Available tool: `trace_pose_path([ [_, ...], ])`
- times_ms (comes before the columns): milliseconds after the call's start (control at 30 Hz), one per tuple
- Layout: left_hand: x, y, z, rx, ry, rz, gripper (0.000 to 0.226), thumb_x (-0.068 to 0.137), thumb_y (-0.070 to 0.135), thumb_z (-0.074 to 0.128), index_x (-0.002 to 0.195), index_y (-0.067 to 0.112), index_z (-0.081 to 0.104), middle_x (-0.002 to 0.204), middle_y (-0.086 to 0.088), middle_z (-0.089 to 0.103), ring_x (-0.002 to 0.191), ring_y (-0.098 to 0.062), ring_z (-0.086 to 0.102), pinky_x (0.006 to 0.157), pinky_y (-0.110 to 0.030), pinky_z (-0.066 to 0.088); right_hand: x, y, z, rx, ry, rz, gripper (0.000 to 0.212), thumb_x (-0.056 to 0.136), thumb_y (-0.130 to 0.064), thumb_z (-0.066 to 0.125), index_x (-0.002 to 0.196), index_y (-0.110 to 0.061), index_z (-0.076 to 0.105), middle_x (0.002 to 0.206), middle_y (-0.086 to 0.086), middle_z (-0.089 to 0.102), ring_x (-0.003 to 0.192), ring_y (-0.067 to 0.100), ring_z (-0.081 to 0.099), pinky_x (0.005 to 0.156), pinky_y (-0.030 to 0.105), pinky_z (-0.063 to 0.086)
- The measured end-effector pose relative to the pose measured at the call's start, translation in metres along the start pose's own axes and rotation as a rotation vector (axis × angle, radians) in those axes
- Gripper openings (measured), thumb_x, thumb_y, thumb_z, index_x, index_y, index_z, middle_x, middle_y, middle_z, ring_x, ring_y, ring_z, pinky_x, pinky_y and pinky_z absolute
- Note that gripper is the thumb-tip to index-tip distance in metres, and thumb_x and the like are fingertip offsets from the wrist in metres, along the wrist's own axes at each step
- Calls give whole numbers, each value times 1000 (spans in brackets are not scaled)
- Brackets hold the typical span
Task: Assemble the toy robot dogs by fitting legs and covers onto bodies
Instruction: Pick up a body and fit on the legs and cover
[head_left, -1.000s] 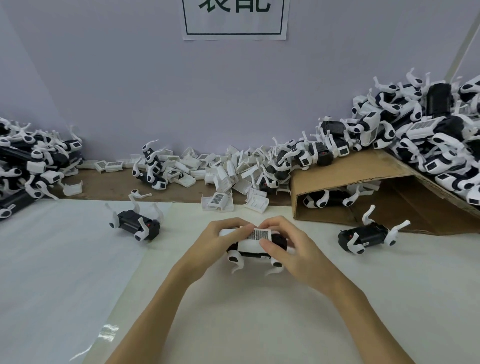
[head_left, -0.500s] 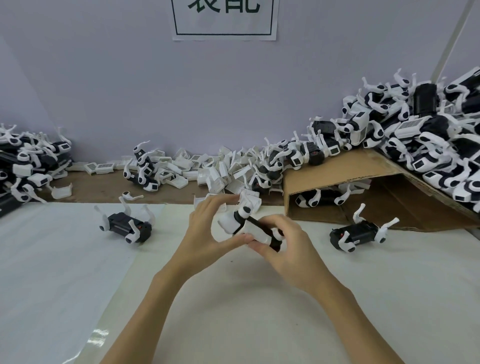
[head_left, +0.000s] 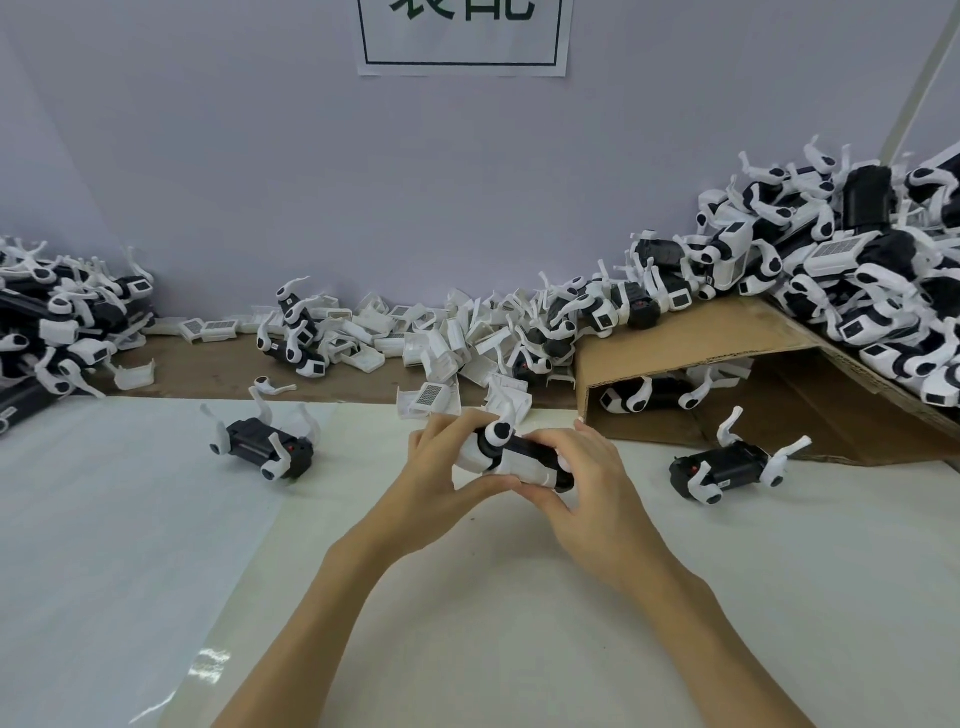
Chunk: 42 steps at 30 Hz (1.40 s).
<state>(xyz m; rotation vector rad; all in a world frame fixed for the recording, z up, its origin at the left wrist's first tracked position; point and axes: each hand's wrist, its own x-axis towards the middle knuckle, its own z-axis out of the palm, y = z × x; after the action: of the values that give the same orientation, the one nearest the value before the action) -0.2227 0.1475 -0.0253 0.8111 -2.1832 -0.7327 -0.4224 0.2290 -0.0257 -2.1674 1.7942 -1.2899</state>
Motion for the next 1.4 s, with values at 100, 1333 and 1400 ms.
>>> trace_pose_path([
  [100,0,1,-1,-15,-57,0,36,92,59,66,121,42,55,120,33,54,118,3,41,102,-22,30,-1,5,-6,-15,-54,70,43,88,-52,77,120,-23,68,110,-13,67,119,16,52,110,28,36],
  [1333,0,9,-2,-69,7,46,27,94,45,76,112,33,60,111,26,62,112,-5,50,98,-33,38,1,3,-8,22,-147,46,48,99,-45,69,143,-33,58,122,-30,58,115,-1,49,99,12,35],
  [1400,-1,7,-1,-39,-8,39,25,94,43,77,110,34,59,108,31,59,110,2,46,97,-29,34,1,5,-4,-27,-225,62,49,100,-42,68,145,-32,54,126,-20,60,116,2,47,100,18,37],
])
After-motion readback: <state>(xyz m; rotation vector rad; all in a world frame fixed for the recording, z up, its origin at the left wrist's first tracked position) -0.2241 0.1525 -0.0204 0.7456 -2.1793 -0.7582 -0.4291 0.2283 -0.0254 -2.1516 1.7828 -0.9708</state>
